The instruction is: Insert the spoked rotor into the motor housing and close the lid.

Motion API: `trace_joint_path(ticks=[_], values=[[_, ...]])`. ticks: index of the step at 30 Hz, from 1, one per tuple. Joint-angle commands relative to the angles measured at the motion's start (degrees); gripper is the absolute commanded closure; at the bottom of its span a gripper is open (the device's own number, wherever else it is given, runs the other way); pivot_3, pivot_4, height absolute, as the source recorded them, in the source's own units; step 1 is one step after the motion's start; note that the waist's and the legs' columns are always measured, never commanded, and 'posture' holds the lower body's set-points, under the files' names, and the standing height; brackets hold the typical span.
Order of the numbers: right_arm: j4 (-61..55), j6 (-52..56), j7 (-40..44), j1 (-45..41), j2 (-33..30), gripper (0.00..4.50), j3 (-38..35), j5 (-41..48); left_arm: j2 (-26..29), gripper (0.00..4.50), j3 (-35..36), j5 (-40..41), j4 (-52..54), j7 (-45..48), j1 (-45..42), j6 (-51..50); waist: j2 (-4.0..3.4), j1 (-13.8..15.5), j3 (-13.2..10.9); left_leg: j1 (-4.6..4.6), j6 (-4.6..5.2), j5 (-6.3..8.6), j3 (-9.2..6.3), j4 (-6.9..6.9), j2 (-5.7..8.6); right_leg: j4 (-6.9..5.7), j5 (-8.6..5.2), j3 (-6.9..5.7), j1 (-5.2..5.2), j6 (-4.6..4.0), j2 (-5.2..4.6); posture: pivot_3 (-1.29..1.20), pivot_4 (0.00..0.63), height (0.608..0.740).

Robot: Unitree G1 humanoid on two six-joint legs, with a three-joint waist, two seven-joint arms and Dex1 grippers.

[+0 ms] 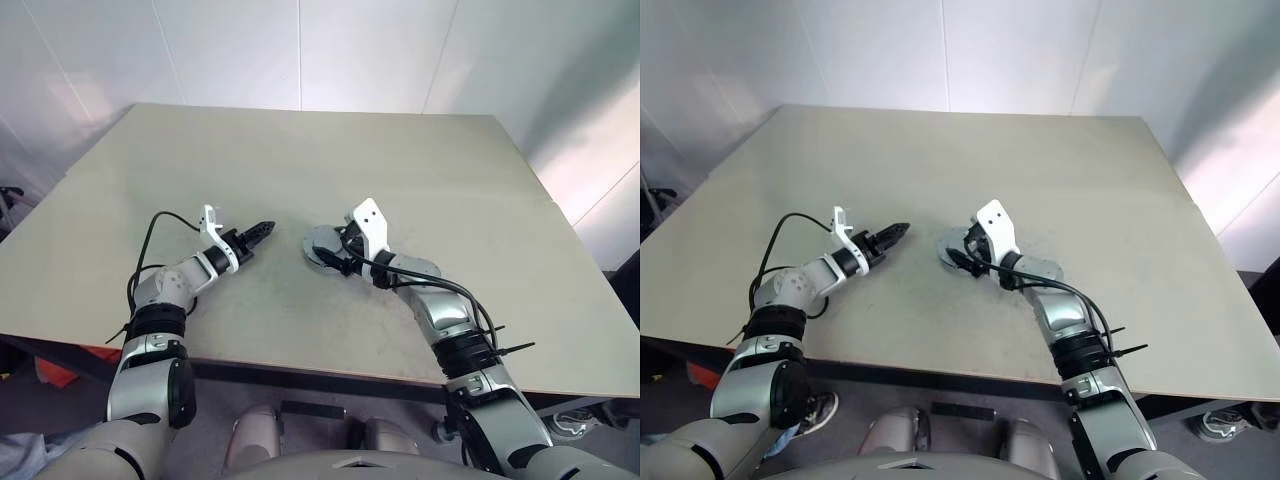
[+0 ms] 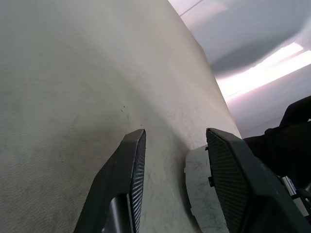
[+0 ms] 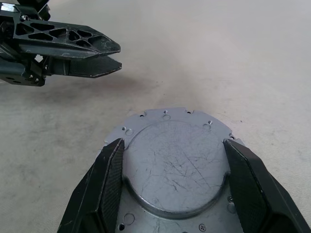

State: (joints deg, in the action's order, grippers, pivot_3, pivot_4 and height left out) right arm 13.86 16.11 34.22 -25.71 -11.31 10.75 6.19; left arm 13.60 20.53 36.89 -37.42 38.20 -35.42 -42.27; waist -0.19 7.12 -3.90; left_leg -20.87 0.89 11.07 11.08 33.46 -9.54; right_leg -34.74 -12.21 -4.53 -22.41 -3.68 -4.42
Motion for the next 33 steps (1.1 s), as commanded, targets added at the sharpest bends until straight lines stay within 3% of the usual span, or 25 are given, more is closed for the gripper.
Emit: trace_joint_path(ticks=[1,21,29,33], values=[[-0.2,-1.0,0.2,-0.8,-0.4,1.39,-0.5,-0.3,0.8,2.41,0.5,0.3,1.4,0.3,-0.7,0.7,0.0,0.0,0.0,0.0,0.0,0.0,0.0,0.0,0.0,0.0,0.0,0.0,0.0,0.0,0.0,0.0,0.0,0.74],[1.0,-2.7,2.8,1.3,-3.4,1.39,2.0,-2.8,0.5,2.41,0.2,0.3,2.1,0.4,-0.4,0.2,0.01,0.2,0.0,-0.02,0.17,0.1,0.0,0.08,0.01,0.02,0.0,0.0,0.04,0.0,-0.01,0.0,0.0,0.74],[2.4,-0.4,1.9,0.9,-3.8,1.39,2.6,-4.1,0.1,2.41,0.1,0.4,2.6,0.1,-0.2,-0.2,0.02,0.2,0.0,0.0,0.25,0.16,0.0,0.3,0.01,0.02,0.0,0.0,0.17,0.01,-0.04,0.0,0.0,0.74],[3.2,6.0,2.3,0.3,-3.7,1.39,3.0,-3.4,-0.8,2.41,-0.5,1.0,4.3,0.1,0.2,-1.6,0.02,0.2,0.0,0.19,0.25,0.17,0.0,0.32,0.01,0.02,-0.01,0.0,0.34,0.01,-0.05,0.0,0.0,0.74]])
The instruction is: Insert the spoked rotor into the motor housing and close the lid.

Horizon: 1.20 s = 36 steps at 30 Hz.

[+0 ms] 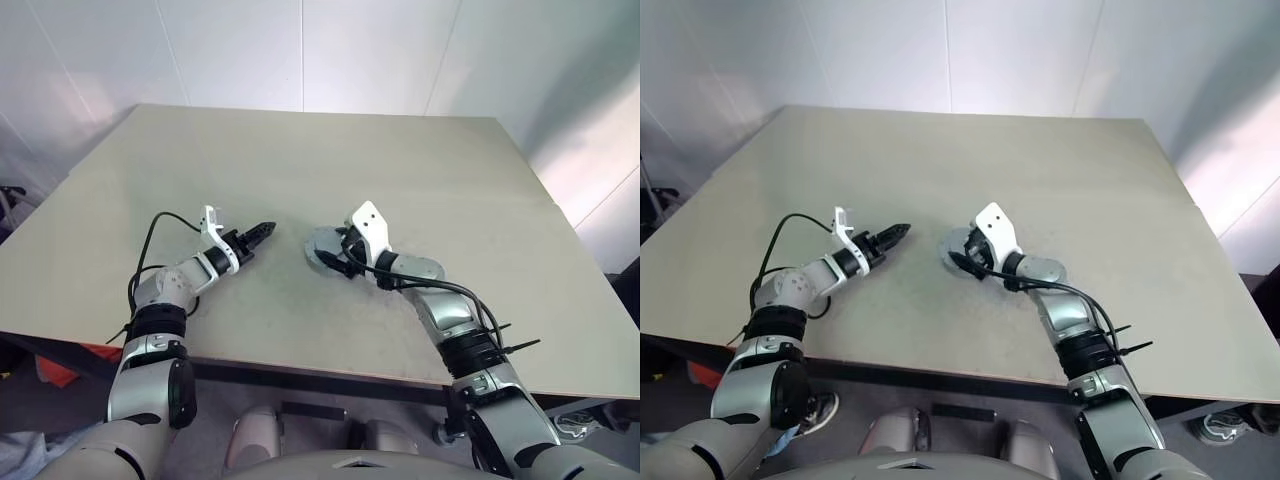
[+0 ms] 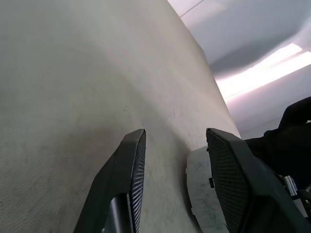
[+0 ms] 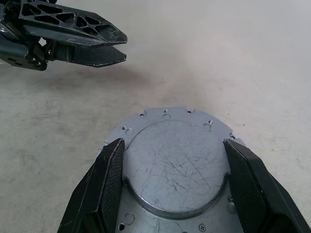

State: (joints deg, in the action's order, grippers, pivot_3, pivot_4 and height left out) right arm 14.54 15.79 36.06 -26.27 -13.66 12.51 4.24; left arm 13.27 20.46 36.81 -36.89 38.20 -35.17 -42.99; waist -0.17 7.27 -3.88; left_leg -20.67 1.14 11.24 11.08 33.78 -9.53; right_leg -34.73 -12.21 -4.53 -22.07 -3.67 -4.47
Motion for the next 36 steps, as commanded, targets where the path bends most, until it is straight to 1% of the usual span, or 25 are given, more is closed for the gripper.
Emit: trace_joint_path(ticks=[1,3,4,5,10,11,12,16,17,20,23,25,26,28,29,31,32,33,35,36], values=[[3.0,7.1,0.6,0.7,-1.5,1.39,1.7,-1.9,-1.1,2.41,-0.6,1.4,4.8,0.0,0.2,-1.7,0.01,0.0,0.0,0.15,0.01,0.01,0.0,0.0,0.0,0.01,-0.01,0.0,0.14,0.01,-0.01,0.0,0.0,0.74],[3.7,8.6,0.8,0.6,-1.9,1.39,2.1,-2.3,-2.3,2.41,-1.1,2.1,7.1,-0.6,0.5,-3.2,0.0,0.1,0.0,0.45,0.09,0.07,0.0,-0.01,0.0,0.05,-0.07,0.0,0.48,0.1,-0.02,0.0,0.0,0.74],[3.8,8.8,0.8,0.5,-2.1,1.39,2.3,-2.6,-2.9,2.41,-1.2,2.4,8.1,-0.9,0.7,-3.9,0.0,0.1,0.0,0.68,0.17,0.12,0.0,-0.02,0.01,0.08,-0.23,0.0,0.74,0.37,-0.03,0.0,0.0,0.74],[3.8,8.9,0.9,0.5,-2.2,1.39,2.4,-2.7,-3.3,2.41,-1.2,2.6,8.9,-1.2,0.8,-4.3,0.0,0.1,0.0,0.85,0.2,0.15,0.0,-0.02,0.02,0.11,-0.28,0.0,0.91,0.46,-0.04,0.0,0.0,0.74],[4.2,8.8,0.6,0.3,-2.5,1.39,2.7,-2.8,-5.6,2.41,-0.8,4.1,11.3,-3.4,0.0,-6.3,0.0,0.0,0.0,1.01,0.27,0.19,0.0,-0.02,0.07,0.17,-0.3,0.01,1.1,0.48,-0.08,0.0,0.0,0.74],[4.2,8.8,0.6,0.3,-2.5,1.39,2.7,-2.8,-5.7,2.79,-0.7,4.2,11.3,-3.8,-0.1,-6.5,0.0,0.0,0.0,1.01,0.27,0.2,0.0,-0.03,0.07,0.17,-0.3,0.01,1.1,0.49,-0.08,0.0,0.0,0.74],[4.3,8.8,0.5,0.2,-2.5,1.39,2.8,-2.8,-5.8,2.99,-0.8,4.4,11.1,-3.5,-0.3,-6.7,0.0,0.0,0.0,1.01,0.27,0.19,0.0,-0.04,0.07,0.17,-0.3,0.01,1.1,0.49,-0.08,0.0,0.0,0.74],[4.4,8.6,0.3,0.1,-2.3,1.39,3.0,-2.9,-6.1,4.36,-0.3,5.6,10.6,-3.3,-1.5,-7.8,0.01,0.0,0.0,1.0,0.27,0.19,0.0,-0.06,0.07,0.17,-0.3,0.01,1.08,0.49,-0.08,0.0,0.0,0.74],[4.4,8.6,0.2,0.1,-2.3,1.39,3.0,-2.9,-6.2,4.44,-0.2,6.0,10.5,-3.3,-1.8,-8.3,0.01,0.0,0.0,1.01,0.27,0.19,0.0,-0.06,0.07,0.17,-0.31,0.01,1.08,0.5,-0.08,0.0,0.0,0.74],[4.5,8.6,0.1,0.1,-2.3,1.39,3.0,-2.9,-6.3,4.44,-0.1,6.8,9.7,-3.4,-2.8,-9.2,0.01,0.0,0.0,1.02,0.27,0.19,0.0,-0.06,0.08,0.17,-0.31,0.01,1.08,0.5,-0.08,0.0,0.0,0.74],[4.5,8.4,-0.2,0.1,-2.2,1.39,3.0,-2.9,-7.3,4.44,-1.0,5.7,4.4,-4.2,-3.8,-10.7,0.0,0.0,0.0,1.03,0.27,0.19,0.0,-0.08,0.08,0.19,-0.31,0.01,1.09,0.51,-0.08,0.0,0.0,0.74],[4.4,8.5,-0.4,0.2,-2.0,1.39,3.0,-2.9,-8.4,4.44,-3.0,2.7,-2.4,-6.8,-2.8,-12.7,-0.04,0.0,0.2,1.03,0.27,0.19,0.0,-0.09,0.1,0.22,-0.31,0.03,1.1,0.51,-0.08,0.0,0.0,0.74],[4.4,8.5,-0.6,0.2,-1.9,1.39,3.0,-2.9,-8.7,4.44,-4.7,0.0,-5.8,-8.6,-2.2,-12.8,-0.08,0.0,0.3,1.04,0.28,0.2,0.0,-0.12,0.13,0.27,-0.32,0.03,1.12,0.53,-0.09,0.0,0.0,0.74],[4.0,8.5,-0.9,0.3,-1.8,1.39,2.9,-2.8,-8.6,4.44,-5.6,-3.2,-11.5,-11.5,-1.3,-11.4,0.05,0.2,0.7,1.17,0.31,0.21,-0.02,-0.34,0.21,0.47,-0.37,0.08,1.25,0.63,-0.09,0.0,0.0,0.74],[3.7,8.6,-1.0,0.4,-1.8,1.39,2.8,-2.8,-8.4,4.44,-5.2,-3.8,-13.6,-12.3,-1.2,-10.4,-0.16,0.2,1.2,1.45,0.27,0.19,-0.02,-0.56,0.2,0.68,-0.39,0.05,1.52,0.66,-0.08,0.0,0.0,0.74],[2.8,9.0,-1.3,0.5,-2.0,1.39,2.5,-2.7,-7.7,4.44,-3.6,-3.4,-15.0,-13.3,-1.4,-9.1,-0.51,0.1,1.4,2.51,0.36,0.26,-0.02,-0.99,0.28,1.49,-0.53,-0.03,2.44,0.89,-0.08,0.0,0.0,0.74],[2.4,9.2,-1.3,0.6,-2.2,1.39,2.3,-2.6,-7.4,4.44,-3.1,-3.0,-14.9,-13.2,-1.7,-9.0,-0.67,-0.1,1.5,2.96,0.44,0.38,-0.02,-1.1,0.32,1.88,-0.7,-0.06,2.99,1.17,-0.08,0.0,0.0,0.74],[2.0,9.4,-1.3,0.8,-2.3,1.39,2.3,-2.5,-6.8,4.44,-2.7,-2.5,-14.7,-12.7,-2.1,-8.8,-0.66,-0.3,1.5,3.33,0.51,0.53,-0.03,-1.16,0.48,2.03,-0.97,-0.08,3.37,1.58,-0.22,0.0,0.0,0.74],[1.6,9.6,-1.3,0.9,-2.5,1.39,2.3,-2.5,-6.1,4.44,-2.7,-2.3,-14.4,-11.8,-2.8,-8.3,-0.62,-0.6,1.6,3.42,0.7,0.67,-0.06,-1.22,0.86,2.04,-1.1,-0.06,3.46,1.8,-0.58,0.0,0.0,0.74],[1.7,9.6,-1.3,0.9,-2.5,1.39,2.3,-2.5,-5.8,4.44,-2.4,-2.1,-14.5,-11.4,-3.2,-7.7,-0.48,-0.8,1.6,3.4,0.77,0.71,-0.06,-1.23,0.97,2.04,-1.12,-0.04,3.47,1.84,-0.7,0.0,0.0,0.74]])
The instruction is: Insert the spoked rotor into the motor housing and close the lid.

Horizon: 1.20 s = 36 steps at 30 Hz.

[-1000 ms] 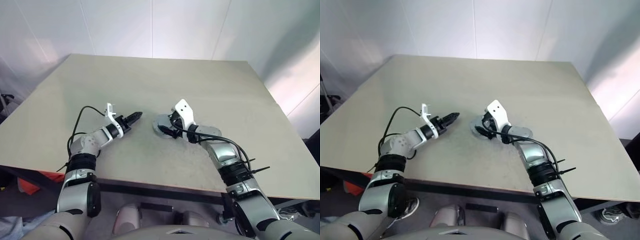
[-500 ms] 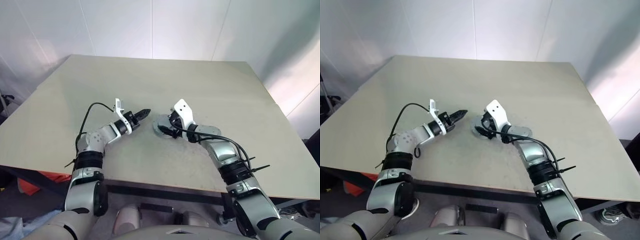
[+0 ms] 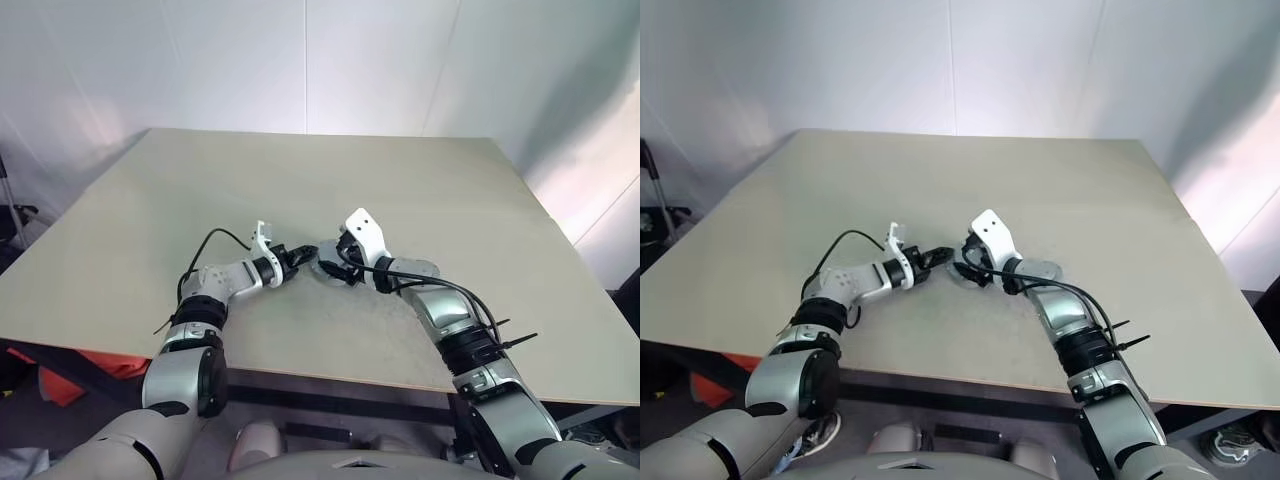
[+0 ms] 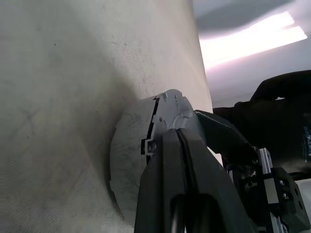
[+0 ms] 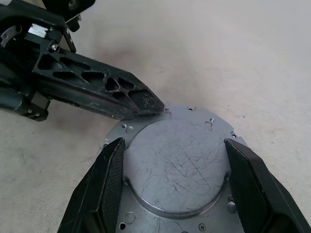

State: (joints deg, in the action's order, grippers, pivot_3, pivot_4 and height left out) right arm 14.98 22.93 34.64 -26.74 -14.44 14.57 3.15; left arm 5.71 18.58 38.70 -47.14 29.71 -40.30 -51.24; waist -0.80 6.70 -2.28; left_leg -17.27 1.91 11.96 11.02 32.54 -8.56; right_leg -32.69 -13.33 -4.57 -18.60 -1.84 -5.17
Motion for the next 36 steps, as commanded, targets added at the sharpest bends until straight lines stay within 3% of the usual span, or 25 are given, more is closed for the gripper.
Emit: trace_joint_path(ticks=[1,7,11,13,14,18,36], values=[[1.4,2.4,0.1,1.4,-1.7,1.39,0.2,-1.5,1.9,4.44,-0.2,-3.8,-4.5,-2.6,1.7,1.1,0.25,-0.5,0.1,-0.06,0.08,0.05,0.0,-0.03,0.11,0.0,-0.04,0.08,-0.03,0.08,-0.07,0.0,0.0,0.74],[1.5,2.4,0.4,1.1,-1.5,1.39,0.0,-1.3,2.2,4.44,3.3,1.2,2.1,3.6,2.1,1.7,0.06,-0.9,0.2,-0.53,0.15,0.08,0.0,-0.2,0.41,-0.13,-0.05,0.51,-0.5,0.1,-0.14,0.0,0.0,0.74],[-0.1,4.1,1.6,1.2,-0.9,1.39,-1.6,1.4,2.0,4.44,7.4,8.6,12.0,7.2,4.0,-1.4,0.47,-1.1,0.0,-1.19,-0.02,-0.04,0.01,-0.18,0.32,-0.39,0.05,0.49,-0.95,-0.08,-0.11,0.0,0.0,0.74],[-1.3,4.9,2.6,1.3,-0.6,1.39,-2.5,3.1,2.2,4.44,8.4,10.8,15.6,7.9,4.7,-2.5,0.76,-1.1,-0.2,-1.88,-0.01,-0.04,0.01,-0.05,0.3,-0.65,0.32,0.48,-1.65,-0.53,-0.11,0.0,0.0,0.74],[-1.9,5.0,3.0,1.4,-0.7,1.39,-2.6,3.5,2.3,4.44,8.7,11.4,16.8,8.0,5.1,-2.8,0.82,-1.1,-0.3,-2.08,0.01,-0.03,0.01,0.02,0.3,-0.77,0.53,0.48,-1.84,-0.88,-0.11,0.0,0.0,0.74],[-2.7,4.8,3.8,1.6,-1.1,1.39,-2.4,3.5,3.2,4.44,9.8,13.4,19.4,8.6,5.5,-3.6,0.82,-1.2,-0.3,-2.55,0.03,-0.02,0.01,0.04,0.23,-0.86,0.55,0.44,-2.35,-0.93,-0.05,0.0,0.0,0.74],[-5.0,3.2,7.0,3.6,-4.9,1.39,-1.7,2.4,5.6,4.5,7.6,11.3,18.2,8.8,5.8,-0.6,0.85,-1.0,-0.5,-2.77,0.03,-0.01,0.02,0.04,0.22,-0.75,0.52,0.43,-2.45,-0.87,-0.04,0.0,0.0,0.74]])
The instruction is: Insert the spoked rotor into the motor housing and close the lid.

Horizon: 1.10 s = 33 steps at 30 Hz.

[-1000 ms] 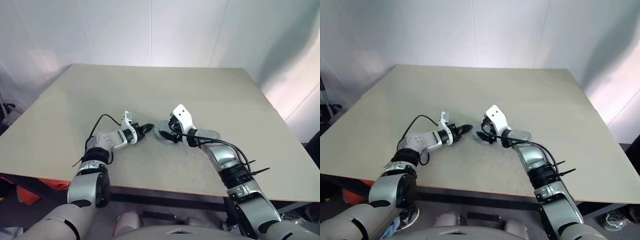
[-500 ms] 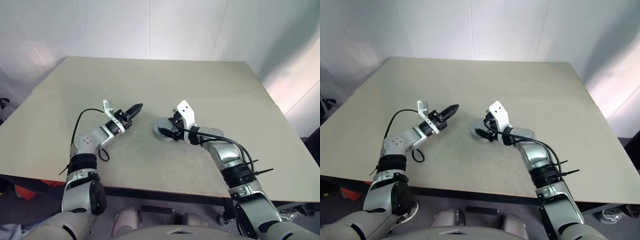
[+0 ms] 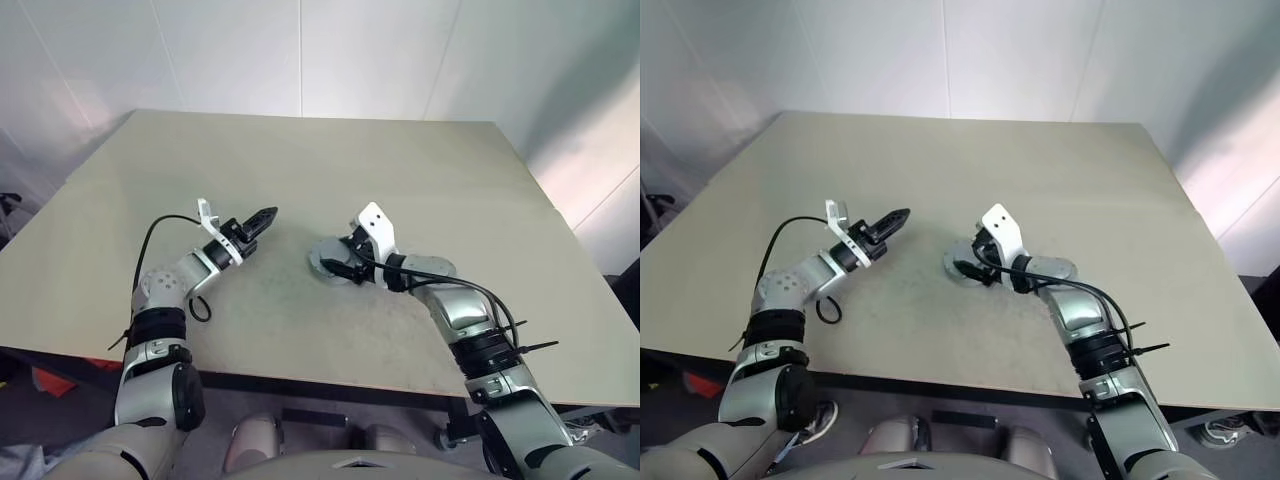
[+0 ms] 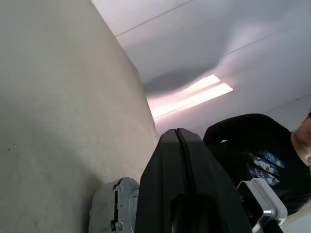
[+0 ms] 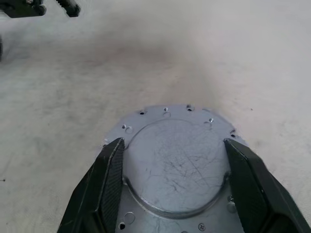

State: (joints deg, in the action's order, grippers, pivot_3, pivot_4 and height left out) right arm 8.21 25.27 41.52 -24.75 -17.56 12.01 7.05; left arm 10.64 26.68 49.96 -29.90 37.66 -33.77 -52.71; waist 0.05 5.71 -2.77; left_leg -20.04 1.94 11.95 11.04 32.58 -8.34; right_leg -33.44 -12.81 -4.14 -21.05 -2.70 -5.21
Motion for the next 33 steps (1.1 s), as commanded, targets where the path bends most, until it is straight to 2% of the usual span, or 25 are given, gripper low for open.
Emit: trace_joint_path(ticks=[1,5,11,33], values=[[2.3,0.7,-0.2,1.7,-1.7,1.39,1.1,-1.9,0.7,4.5,-0.5,0.0,0.9,0.9,-0.8,0.9,0.0,0.0,0.0,-0.01,0.0,0.0,0.0,0.0,0.0,0.01,0.0,0.0,0.0,0.0,0.0,0.0,0.0,0.74],[4.0,0.7,-1.8,1.0,-0.8,1.39,0.9,-2.1,0.7,4.5,-0.8,-0.1,0.9,0.9,-0.7,1.1,0.0,0.0,0.0,0.0,0.0,0.0,0.0,0.02,0.0,0.0,0.0,0.0,0.01,0.0,0.0,0.0,0.0,0.74],[2.5,0.7,-2.0,-0.6,2.0,1.39,-4.0,3.1,0.8,4.5,-1.4,-0.3,1.4,0.9,-0.2,0.9,0.02,-0.3,-0.1,0.09,-0.02,-0.01,0.01,0.05,-0.03,-0.06,0.01,0.0,0.03,-0.01,0.01,0.0,0.0,0.74],[-4.5,-1.4,-0.6,1.9,3.1,1.39,-3.6,6.0,1.0,4.5,-2.2,-0.9,0.2,1.5,-0.2,1.2,0.15,-0.3,-0.9,-0.16,-0.05,-0.03,0.04,0.08,-0.07,-0.09,0.03,0.0,-0.19,-0.06,0.03,0.0,0.0,0.74]])
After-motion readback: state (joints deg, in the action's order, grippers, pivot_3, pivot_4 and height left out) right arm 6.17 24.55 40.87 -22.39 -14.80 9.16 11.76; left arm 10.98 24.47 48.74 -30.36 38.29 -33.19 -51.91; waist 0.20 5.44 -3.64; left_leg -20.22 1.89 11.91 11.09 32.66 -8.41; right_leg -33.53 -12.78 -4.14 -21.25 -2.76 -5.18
